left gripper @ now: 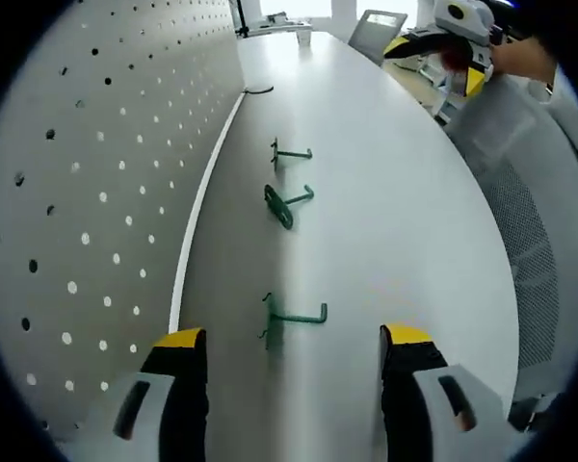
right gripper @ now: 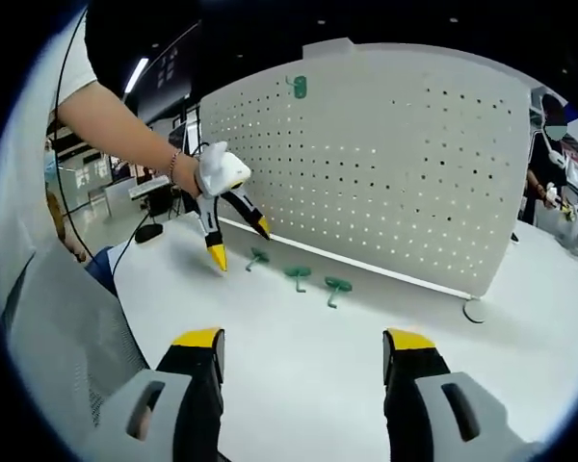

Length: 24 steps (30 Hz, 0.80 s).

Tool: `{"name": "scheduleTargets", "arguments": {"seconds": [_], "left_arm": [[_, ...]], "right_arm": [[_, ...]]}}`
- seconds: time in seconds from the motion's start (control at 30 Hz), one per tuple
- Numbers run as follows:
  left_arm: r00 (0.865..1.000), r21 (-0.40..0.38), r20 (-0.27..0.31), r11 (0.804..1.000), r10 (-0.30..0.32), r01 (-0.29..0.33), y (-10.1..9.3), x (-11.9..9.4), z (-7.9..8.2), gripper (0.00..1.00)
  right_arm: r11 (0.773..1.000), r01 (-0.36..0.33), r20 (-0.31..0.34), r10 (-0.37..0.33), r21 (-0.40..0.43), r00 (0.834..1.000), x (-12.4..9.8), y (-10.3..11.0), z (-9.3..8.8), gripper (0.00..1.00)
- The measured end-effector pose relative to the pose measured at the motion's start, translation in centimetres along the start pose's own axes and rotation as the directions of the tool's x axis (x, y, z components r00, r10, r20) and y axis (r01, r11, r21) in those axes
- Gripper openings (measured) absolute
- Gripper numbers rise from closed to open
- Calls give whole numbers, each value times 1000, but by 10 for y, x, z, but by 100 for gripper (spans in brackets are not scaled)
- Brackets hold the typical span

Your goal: Insert the hook assembly into the mounting plate slot until the hook locks in place.

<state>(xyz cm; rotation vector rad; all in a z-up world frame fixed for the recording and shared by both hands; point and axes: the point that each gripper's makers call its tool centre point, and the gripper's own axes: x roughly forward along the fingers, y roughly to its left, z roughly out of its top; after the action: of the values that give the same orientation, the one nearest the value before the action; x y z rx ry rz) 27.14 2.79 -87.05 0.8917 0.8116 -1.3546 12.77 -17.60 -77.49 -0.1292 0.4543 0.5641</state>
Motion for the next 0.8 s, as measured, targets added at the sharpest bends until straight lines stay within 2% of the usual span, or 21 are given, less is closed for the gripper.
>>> {"name": "scheduleTargets", "arguments": {"seconds": [0.2,0.3,0.47,0.7,0.8], "left_arm": [[997,58,-56,997,-46,49,-6,8,-8,75],[995,72,-66,995,-69,74,-11,12,-10,75],[994,48,-56,994,-95,98,-10,12,-8,75],[995,61,-30,993,-96,97,-9,11,-6,72],[995,58,-20,994,-94,95,-3,9,-7,65]], "right_arm": [[1000,-2,-7,2,3,1000,0,0,-2,64],[1000,-6,-8,6,-1,1000,1,1,-2,64],[1000,-6,-10,6,0,1000,1,1,-2,63],[1000,-6,-10,6,1,1000,1,1,-2,63],[1000,-12,-9,12,-4,1000,1,2,-2,62]]}}
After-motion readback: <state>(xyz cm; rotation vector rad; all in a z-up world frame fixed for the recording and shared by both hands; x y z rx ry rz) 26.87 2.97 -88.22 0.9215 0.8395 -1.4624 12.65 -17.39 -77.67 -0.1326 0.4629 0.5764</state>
